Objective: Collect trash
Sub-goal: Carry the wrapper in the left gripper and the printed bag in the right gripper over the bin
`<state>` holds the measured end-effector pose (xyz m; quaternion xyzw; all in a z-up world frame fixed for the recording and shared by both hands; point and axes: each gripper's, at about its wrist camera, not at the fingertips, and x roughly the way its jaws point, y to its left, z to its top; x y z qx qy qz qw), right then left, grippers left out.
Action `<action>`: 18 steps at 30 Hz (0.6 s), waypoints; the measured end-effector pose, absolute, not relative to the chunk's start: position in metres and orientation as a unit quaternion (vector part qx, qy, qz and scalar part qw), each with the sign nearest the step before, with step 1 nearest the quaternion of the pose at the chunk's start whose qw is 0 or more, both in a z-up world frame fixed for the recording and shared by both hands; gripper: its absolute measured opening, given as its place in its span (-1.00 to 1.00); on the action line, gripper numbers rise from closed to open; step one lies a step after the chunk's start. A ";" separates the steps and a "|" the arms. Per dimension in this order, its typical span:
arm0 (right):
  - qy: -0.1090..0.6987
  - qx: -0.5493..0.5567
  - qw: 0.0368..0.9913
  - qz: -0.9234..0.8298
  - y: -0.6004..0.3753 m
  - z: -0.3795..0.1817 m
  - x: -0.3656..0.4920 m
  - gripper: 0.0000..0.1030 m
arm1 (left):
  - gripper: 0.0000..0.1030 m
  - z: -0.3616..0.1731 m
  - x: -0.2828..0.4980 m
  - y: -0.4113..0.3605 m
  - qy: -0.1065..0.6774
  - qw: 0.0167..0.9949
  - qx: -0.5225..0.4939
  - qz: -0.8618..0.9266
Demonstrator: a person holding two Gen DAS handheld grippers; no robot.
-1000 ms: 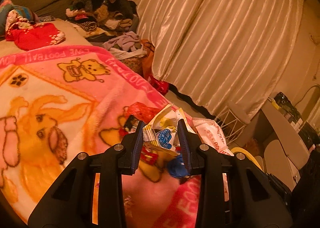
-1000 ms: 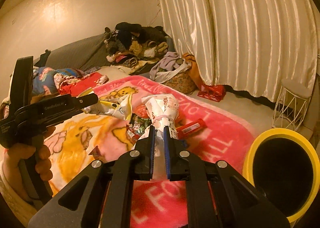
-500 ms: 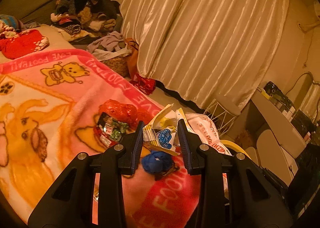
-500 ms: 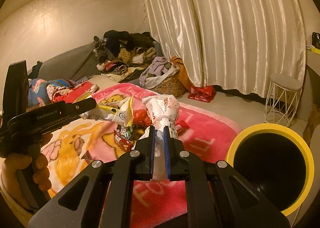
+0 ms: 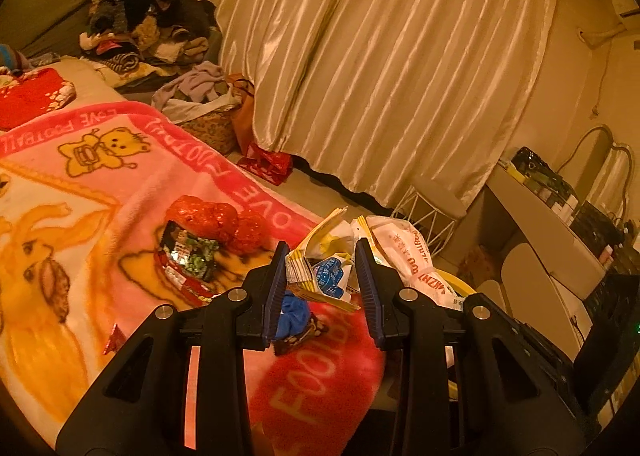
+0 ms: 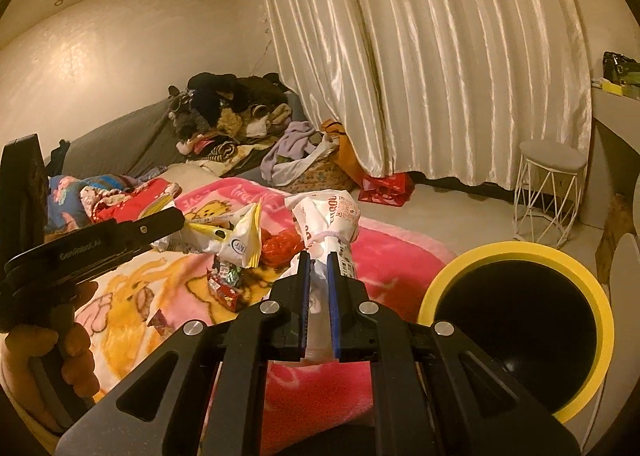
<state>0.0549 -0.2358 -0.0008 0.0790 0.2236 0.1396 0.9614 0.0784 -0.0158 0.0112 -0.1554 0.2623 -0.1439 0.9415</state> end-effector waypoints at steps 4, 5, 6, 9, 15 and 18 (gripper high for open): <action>0.221 0.081 0.963 0.132 -0.240 0.000 0.054 -0.84 | -0.48 0.012 0.078 -0.022 0.263 0.941 -0.151 -0.151; 0.220 0.081 0.963 0.131 -0.242 0.000 0.054 -0.84 | -0.48 0.013 0.078 -0.024 0.262 0.941 -0.150 -0.153; 0.219 0.082 0.964 0.129 -0.243 0.000 0.053 -0.84 | -0.48 0.013 0.078 -0.026 0.262 0.941 -0.148 -0.155; 0.217 0.083 0.965 0.122 -0.247 0.000 0.052 -0.84 | -0.48 0.014 0.078 -0.033 0.262 0.940 -0.145 -0.162; 0.218 0.092 0.966 0.104 -0.260 -0.002 0.051 -0.84 | -0.48 0.014 0.079 -0.045 0.265 0.938 -0.138 -0.175; 0.217 0.095 0.967 0.094 -0.267 -0.002 0.051 -0.84 | -0.48 0.014 0.080 -0.050 0.266 0.937 -0.135 -0.181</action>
